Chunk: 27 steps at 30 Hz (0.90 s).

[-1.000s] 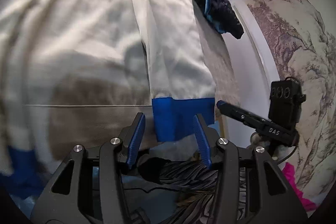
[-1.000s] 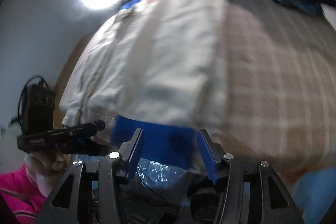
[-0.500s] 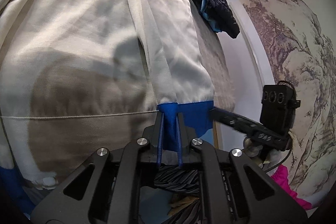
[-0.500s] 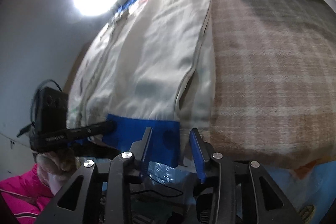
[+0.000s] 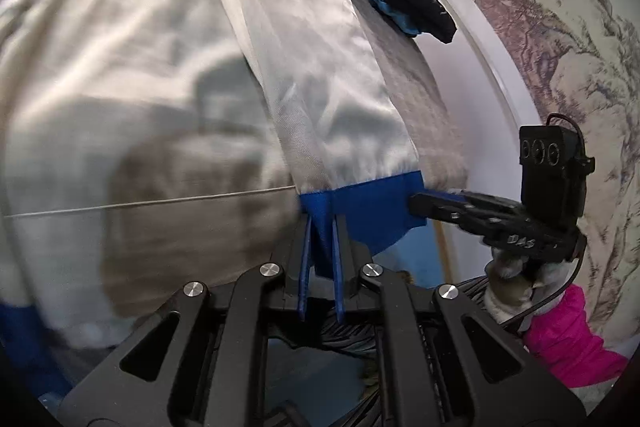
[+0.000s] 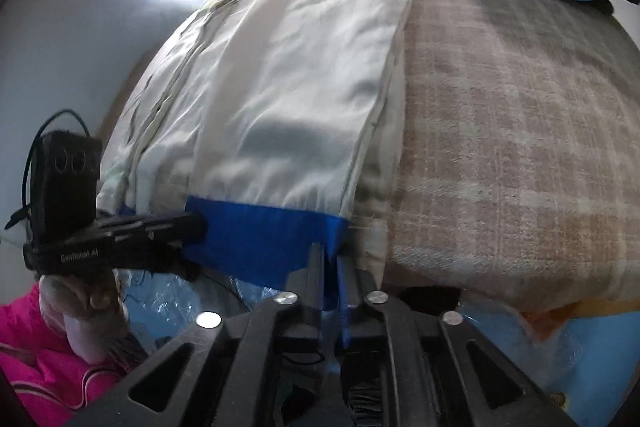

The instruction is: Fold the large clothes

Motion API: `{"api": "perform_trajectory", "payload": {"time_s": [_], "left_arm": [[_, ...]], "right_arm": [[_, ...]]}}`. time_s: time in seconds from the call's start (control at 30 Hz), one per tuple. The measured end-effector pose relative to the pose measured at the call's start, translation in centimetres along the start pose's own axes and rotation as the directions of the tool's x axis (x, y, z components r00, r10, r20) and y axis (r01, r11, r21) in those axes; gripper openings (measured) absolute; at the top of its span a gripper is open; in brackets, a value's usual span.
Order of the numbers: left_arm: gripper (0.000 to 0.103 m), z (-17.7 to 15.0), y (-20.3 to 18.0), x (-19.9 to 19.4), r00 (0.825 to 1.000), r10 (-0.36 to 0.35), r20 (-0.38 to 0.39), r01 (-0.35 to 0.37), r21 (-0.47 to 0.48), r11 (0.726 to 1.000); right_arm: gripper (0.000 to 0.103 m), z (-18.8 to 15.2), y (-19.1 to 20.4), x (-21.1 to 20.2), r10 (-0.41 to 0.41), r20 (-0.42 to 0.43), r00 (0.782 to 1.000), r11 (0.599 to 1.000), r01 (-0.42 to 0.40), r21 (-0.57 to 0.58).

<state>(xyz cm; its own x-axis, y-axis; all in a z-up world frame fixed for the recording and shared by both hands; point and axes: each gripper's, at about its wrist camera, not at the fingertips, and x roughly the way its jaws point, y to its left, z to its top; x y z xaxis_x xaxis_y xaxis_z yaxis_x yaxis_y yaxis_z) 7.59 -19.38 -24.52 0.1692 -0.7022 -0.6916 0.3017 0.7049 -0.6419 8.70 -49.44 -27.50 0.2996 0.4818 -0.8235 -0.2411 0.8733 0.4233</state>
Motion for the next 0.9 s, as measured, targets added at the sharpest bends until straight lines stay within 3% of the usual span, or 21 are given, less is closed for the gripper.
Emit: {"api": "perform_trajectory", "payload": {"time_s": [0.03,0.17,0.3,0.33,0.37,0.4,0.57,0.77,0.83,0.9], "left_arm": [[0.006,-0.1,-0.2,-0.6,1.0,0.006,0.013,-0.006,0.012,1.0],[0.006,-1.0,-2.5,-3.5,0.993,0.063,0.104,-0.076,0.131,0.988],[0.011,-1.1,-6.2,-2.5,0.985,0.114,0.13,-0.147,0.281,0.948],[0.025,-0.9,-7.0,-1.8,0.986,0.112,0.124,-0.145,0.302,0.942],[0.047,-0.9,-7.5,-1.2,0.986,0.113,0.122,-0.147,0.318,0.937],[0.056,-0.9,-8.4,-0.4,0.984,0.121,0.128,-0.158,0.343,0.926],[0.06,-1.4,-12.1,4.0,0.977,0.172,0.122,-0.211,0.499,0.841],[0.06,-2.5,-14.1,8.9,0.959,0.267,0.1,-0.271,0.611,0.744],[0.06,-3.2,-14.4,10.1,0.948,0.299,0.114,-0.3,0.642,0.706],[0.06,-3.8,-14.6,11.1,0.931,0.331,0.155,-0.343,0.682,0.645]], "right_arm": [[0.035,0.0,-0.3,-0.5,0.013,0.02,1.0,1.0,-0.013,0.003],[0.036,0.4,-1.8,-3.1,0.051,0.112,0.992,0.997,-0.057,0.046],[0.041,0.8,-4.1,-6.1,0.067,0.235,0.97,0.987,-0.099,0.123],[0.044,0.8,-4.7,-7.1,0.069,0.273,0.959,0.984,-0.111,0.142],[0.045,0.7,-5.0,-7.7,0.072,0.298,0.952,0.98,-0.123,0.154],[0.046,0.4,-5.6,-8.6,0.077,0.329,0.941,0.976,-0.139,0.169],[0.047,-1.0,-8.1,-11.1,0.083,0.432,0.898,0.954,-0.197,0.226],[0.047,-1.7,-9.9,-11.7,0.088,0.473,0.877,0.934,-0.238,0.266],[0.047,-1.9,-10.2,-11.9,0.097,0.483,0.87,0.931,-0.252,0.266],[0.047,-1.9,-10.3,-12.2,0.112,0.495,0.861,0.929,-0.268,0.256]]}}
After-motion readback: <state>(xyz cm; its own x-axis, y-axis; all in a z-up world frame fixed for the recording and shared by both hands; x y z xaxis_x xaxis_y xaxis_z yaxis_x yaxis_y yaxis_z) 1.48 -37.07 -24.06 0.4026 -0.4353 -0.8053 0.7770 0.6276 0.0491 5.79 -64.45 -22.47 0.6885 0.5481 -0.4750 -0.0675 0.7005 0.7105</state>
